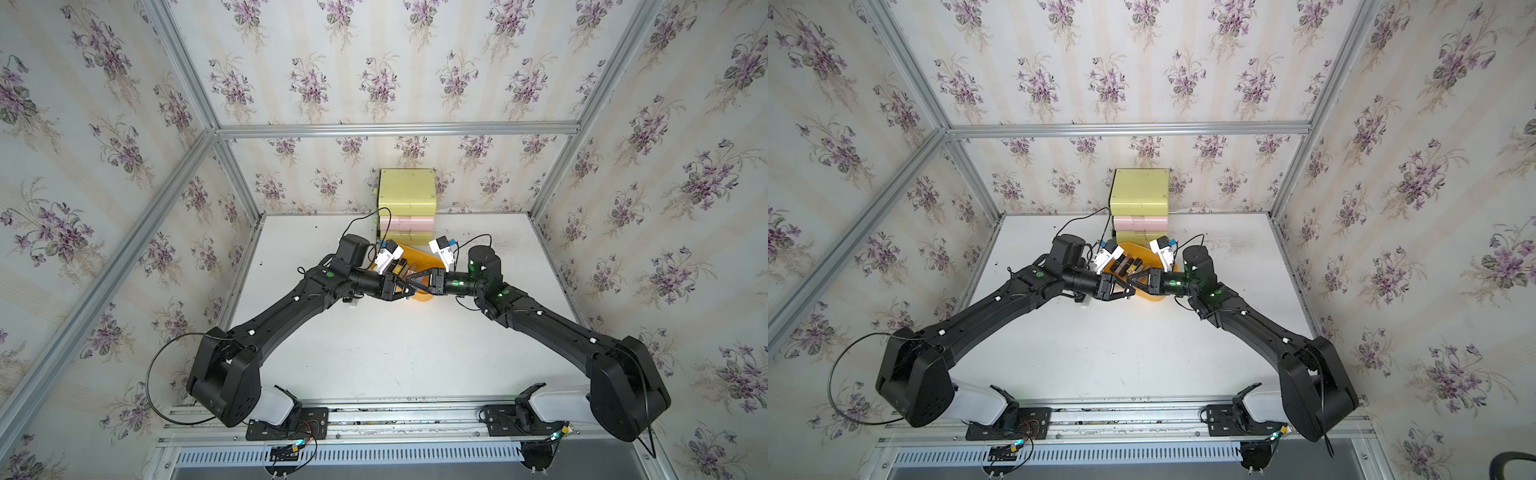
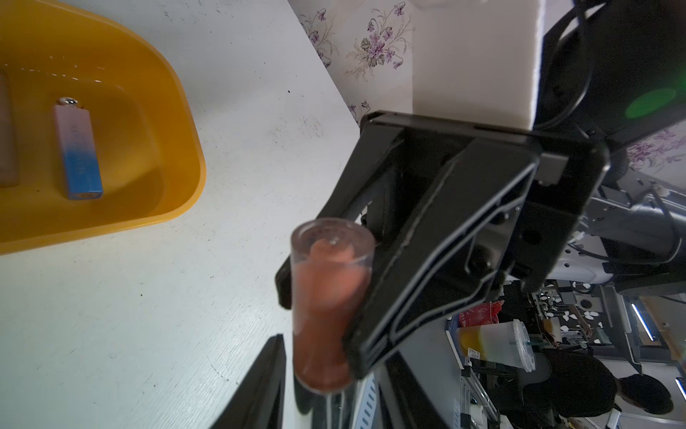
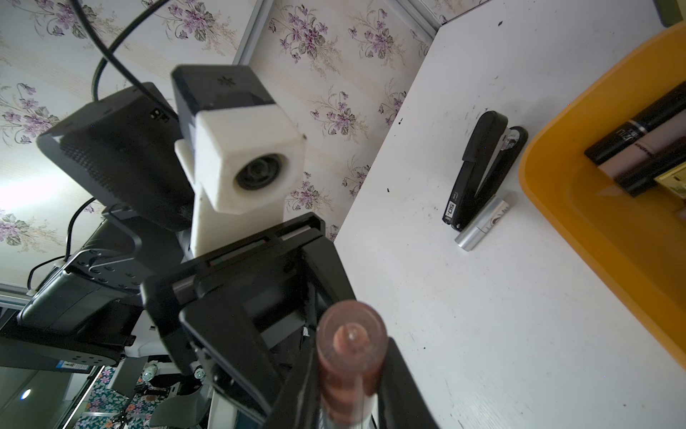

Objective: Put the lipstick into the storage box
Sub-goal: Place the lipstick in the storage box.

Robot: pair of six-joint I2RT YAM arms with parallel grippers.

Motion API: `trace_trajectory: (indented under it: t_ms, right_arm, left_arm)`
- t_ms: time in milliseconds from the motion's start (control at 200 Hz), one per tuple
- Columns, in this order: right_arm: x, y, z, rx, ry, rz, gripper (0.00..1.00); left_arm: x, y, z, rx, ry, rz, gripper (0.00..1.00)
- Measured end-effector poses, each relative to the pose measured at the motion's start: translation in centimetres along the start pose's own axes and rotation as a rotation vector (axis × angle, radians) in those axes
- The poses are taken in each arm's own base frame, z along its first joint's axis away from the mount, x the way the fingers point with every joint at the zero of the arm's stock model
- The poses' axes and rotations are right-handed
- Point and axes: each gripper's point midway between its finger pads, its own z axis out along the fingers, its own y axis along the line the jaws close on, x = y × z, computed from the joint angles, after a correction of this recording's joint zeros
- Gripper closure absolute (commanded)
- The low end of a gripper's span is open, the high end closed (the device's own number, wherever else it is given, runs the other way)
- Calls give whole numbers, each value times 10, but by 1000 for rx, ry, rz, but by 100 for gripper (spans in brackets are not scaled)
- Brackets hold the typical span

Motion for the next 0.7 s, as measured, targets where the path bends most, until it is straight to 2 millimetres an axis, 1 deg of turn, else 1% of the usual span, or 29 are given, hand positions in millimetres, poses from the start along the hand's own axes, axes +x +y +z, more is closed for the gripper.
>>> trace_trajectory:
  t_ms: [65, 75, 90, 105, 215, 315, 360, 435, 539, 644, 699]
  right_arm:
    - [-1, 1, 0, 0, -4, -6, 83]
    - [-2, 1, 0, 0, -5, -8, 83]
    - [-2, 1, 0, 3, -7, -10, 83]
    - [-3, 1, 0, 7, -10, -12, 83]
    - [-7, -5, 0, 50, -20, -7, 83]
    - [-11, -17, 1, 99, -19, 6, 84]
    - [-13, -28, 0, 134, -18, 25, 85]
    - [-17, -54, -3, 215, -29, 67, 86]
    - [-17, -90, -9, 333, -24, 127, 85]
    - [-20, -116, -8, 431, -13, 146, 85]
    - [-21, -129, -7, 475, -6, 155, 85]
  left_arm:
    - [-2, 0, -1, -10, -10, 8, 19]
    - [-3, 0, -2, -12, -12, 9, 15]
    - [-4, -1, -2, -14, -16, 12, 3]
    - [-4, -1, -3, -18, -19, 13, 1]
    - [-12, -4, -14, -48, -62, 38, 0]
    - [-24, -10, -34, -91, -136, 75, 0]
    - [-28, -11, -43, -126, -169, 94, 0]
    - [-30, -8, -62, -219, -219, 119, 0]
    - [-24, 3, -87, -379, -265, 143, 0]
    - [-7, 24, -109, -538, -278, 138, 0]
    - [6, 36, -118, -610, -268, 122, 0]
